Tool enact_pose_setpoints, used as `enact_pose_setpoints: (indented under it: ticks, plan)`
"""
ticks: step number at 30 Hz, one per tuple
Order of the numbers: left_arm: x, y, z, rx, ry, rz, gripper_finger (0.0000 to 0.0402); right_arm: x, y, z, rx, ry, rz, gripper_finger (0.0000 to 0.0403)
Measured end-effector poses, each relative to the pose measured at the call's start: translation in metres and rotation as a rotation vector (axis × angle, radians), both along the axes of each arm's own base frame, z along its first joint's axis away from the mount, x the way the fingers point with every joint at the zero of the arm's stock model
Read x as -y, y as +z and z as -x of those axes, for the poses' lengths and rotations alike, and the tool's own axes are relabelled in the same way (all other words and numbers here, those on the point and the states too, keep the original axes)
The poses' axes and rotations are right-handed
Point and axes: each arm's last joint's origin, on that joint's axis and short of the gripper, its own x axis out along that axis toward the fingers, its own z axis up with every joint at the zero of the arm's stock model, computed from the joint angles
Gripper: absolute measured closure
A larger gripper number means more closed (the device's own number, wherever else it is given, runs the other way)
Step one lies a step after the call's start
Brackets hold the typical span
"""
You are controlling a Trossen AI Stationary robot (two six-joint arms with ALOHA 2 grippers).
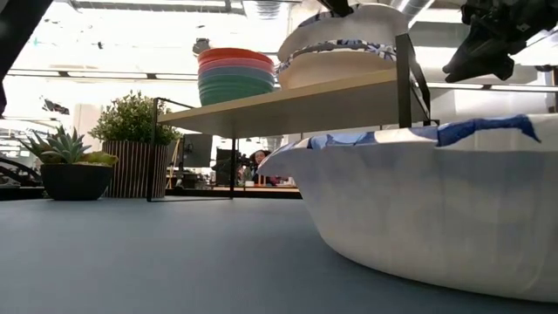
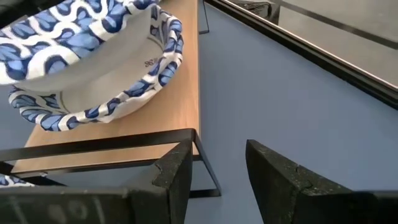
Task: Place and stack bowls onto a shelf
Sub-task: Stack the top white bowl on top of the white bowls on the shelf
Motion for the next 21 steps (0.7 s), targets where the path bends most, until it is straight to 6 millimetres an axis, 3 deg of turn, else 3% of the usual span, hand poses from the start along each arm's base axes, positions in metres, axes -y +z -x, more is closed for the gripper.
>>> enact_pose_setpoints:
  ticks: [12, 21]
  plan:
    - [0.001, -0.012, 0.0, -0.083, -0.011, 0.029, 0.0396, 0.0, 0.0, 0.0, 0.001, 0.001, 0.0, 0.0226]
    - [0.0, -0.008, 0.002, -0.069, 0.011, 0.037, 0.0331, 0.0, 0.0, 0.0, 0.001, 0.002, -0.001, 0.0226]
